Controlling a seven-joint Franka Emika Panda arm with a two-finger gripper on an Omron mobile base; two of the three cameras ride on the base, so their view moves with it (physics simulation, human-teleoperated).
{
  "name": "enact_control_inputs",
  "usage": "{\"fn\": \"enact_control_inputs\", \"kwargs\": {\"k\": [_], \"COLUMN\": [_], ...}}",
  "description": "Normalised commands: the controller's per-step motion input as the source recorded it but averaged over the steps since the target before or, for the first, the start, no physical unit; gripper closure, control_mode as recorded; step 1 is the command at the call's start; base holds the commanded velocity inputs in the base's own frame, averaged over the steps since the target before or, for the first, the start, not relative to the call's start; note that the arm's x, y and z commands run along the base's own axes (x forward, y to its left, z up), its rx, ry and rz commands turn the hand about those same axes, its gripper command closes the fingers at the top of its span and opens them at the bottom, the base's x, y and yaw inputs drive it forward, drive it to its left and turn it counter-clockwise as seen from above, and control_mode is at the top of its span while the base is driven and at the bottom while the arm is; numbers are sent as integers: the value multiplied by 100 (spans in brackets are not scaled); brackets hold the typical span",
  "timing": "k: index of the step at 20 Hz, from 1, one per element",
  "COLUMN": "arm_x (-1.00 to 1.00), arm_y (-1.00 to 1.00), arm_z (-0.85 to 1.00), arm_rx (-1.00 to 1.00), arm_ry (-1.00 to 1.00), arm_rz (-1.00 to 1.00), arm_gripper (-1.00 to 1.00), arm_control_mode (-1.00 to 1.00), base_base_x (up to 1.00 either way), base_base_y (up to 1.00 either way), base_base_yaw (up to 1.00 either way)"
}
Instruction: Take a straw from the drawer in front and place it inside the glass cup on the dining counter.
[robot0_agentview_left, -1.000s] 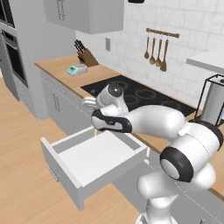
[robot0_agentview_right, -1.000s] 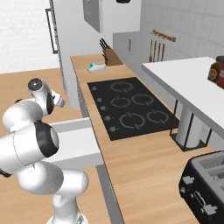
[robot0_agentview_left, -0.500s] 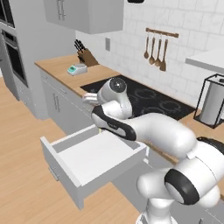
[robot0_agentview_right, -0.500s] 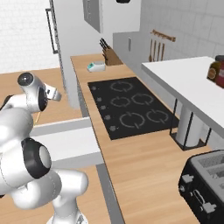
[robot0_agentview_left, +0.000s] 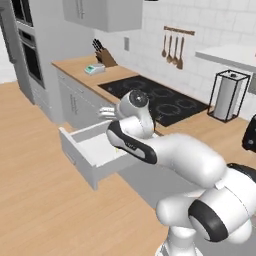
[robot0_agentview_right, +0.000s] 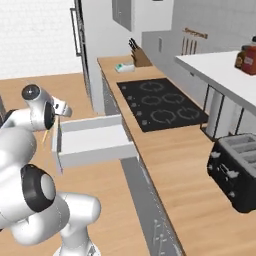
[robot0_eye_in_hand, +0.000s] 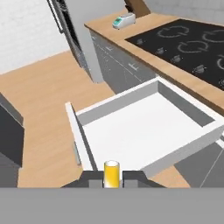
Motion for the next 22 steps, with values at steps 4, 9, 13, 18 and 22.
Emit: {"fn": "enact_control_inputs", "kwargs": {"k": [4,9,13,18,22], "arm_x": [0,0,0,0,0], "arm_y": [0,0,0,0,0], "arm_z": [0,0,0,0,0], "arm_rx": [0,0,0,0,0], "arm_ry": [0,0,0,0,0], "arm_rz": [0,0,0,0,0], "arm_gripper": [100,100,100,100,100], "arm_control_mode": [100,100,100,100,100], "base_base_x": [-51,-72,-100,-100,-98], "base_base_y": [77,43,0,0,0], "base_base_yaw": [73,64,21,6,3]}}
